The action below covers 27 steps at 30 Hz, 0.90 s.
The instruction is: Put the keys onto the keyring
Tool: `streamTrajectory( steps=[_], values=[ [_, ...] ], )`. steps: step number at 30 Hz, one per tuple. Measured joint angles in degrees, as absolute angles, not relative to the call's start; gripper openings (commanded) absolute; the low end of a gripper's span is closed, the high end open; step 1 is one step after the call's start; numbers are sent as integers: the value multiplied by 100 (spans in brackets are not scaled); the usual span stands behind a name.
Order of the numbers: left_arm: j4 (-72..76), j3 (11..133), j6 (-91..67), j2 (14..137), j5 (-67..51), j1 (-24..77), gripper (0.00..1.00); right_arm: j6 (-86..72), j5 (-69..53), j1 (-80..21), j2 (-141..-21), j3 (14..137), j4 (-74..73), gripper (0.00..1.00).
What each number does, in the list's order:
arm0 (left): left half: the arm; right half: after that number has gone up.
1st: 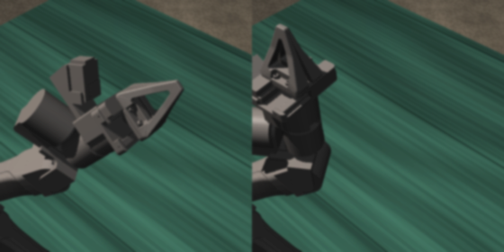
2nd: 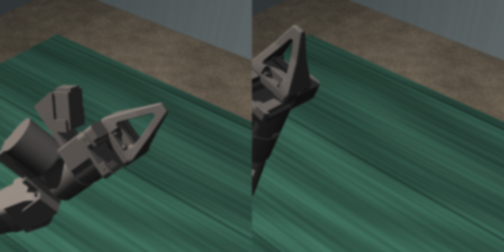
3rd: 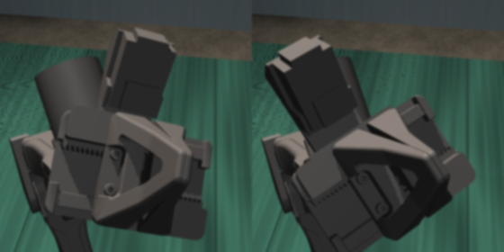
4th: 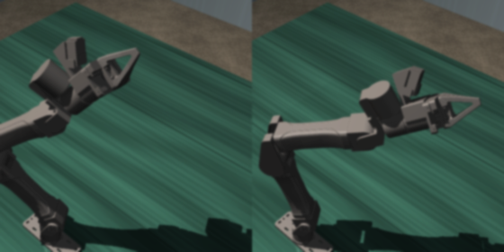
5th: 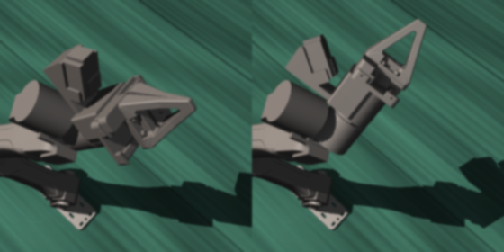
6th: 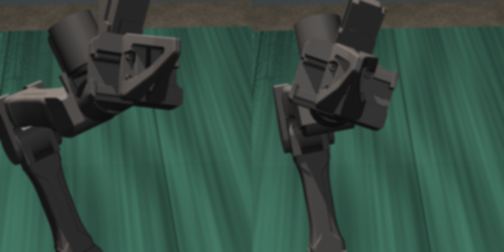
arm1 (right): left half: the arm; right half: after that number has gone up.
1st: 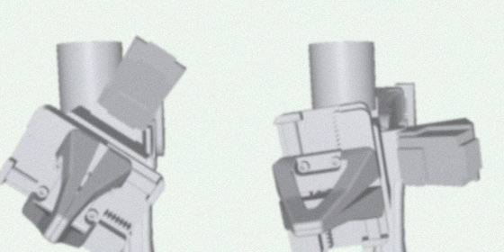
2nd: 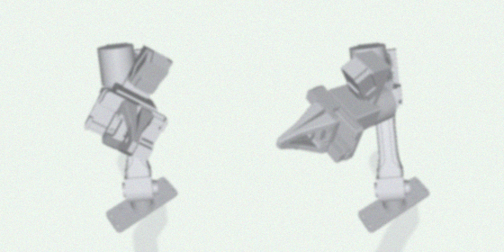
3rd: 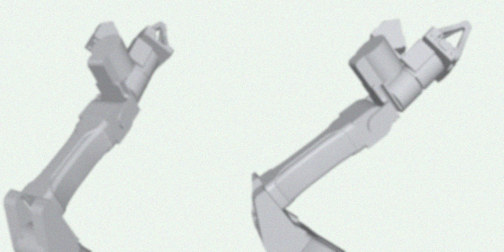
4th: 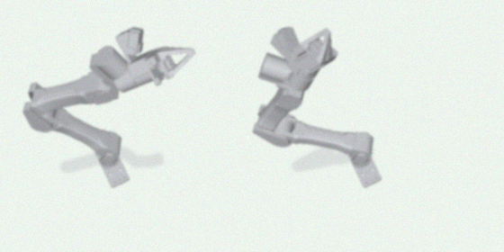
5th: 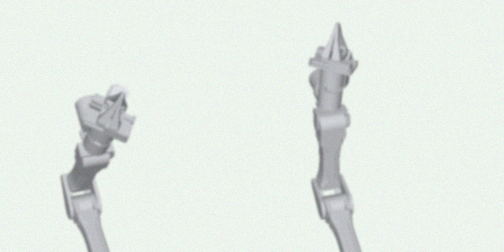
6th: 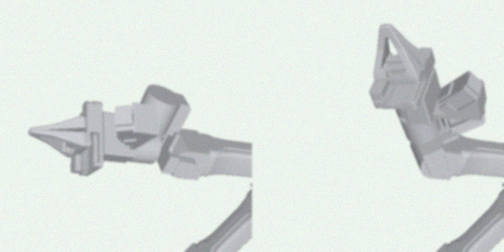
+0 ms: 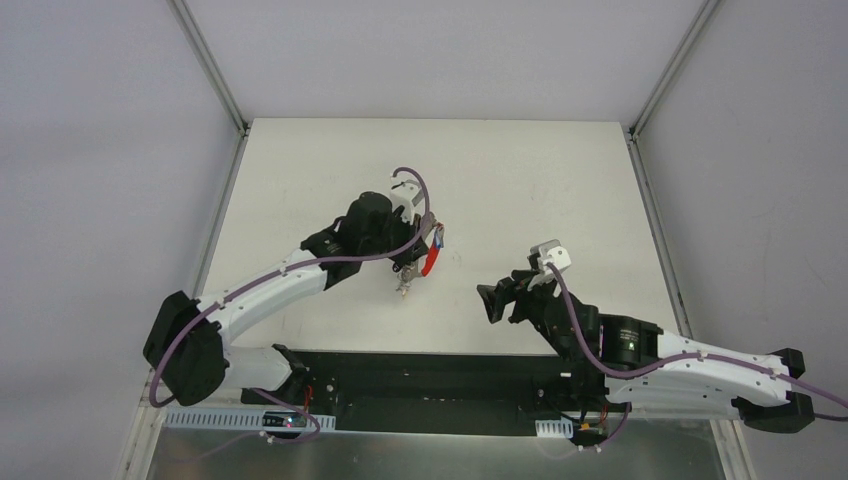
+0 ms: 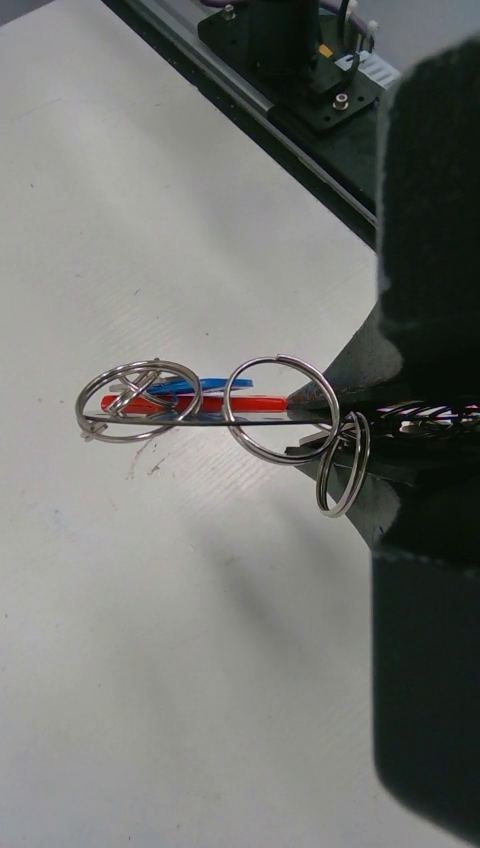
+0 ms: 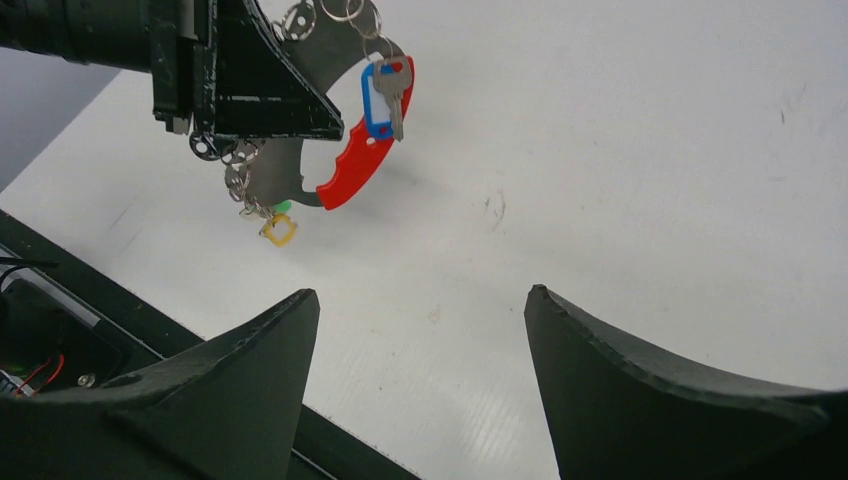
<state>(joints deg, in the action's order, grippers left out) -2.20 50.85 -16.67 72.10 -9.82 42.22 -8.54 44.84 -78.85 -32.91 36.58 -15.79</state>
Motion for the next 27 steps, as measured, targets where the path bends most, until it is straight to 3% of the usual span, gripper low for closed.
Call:
streamTrajectory(
  steps=[12, 19, 23, 27],
  values=[
    [473, 5524, -2032, 9310, -1704, 3999, 1, -2252, 4276, -7767, -3955, 3640, -2528, 80],
    [720, 5865, -2058, 10097, -1944, 3964, 30, -2416, 4152, -7730, -3697, 3531, -2567, 82],
    [753, 5990, -2053, 10315, -1953, 3962, 38, -2423, 4110, -7688, -3610, 3413, -2580, 83],
    [703, 6136, -2001, 10420, -1925, 3962, 52, -2423, 4091, -7642, -3640, 3402, -2587, 83]
  ],
)
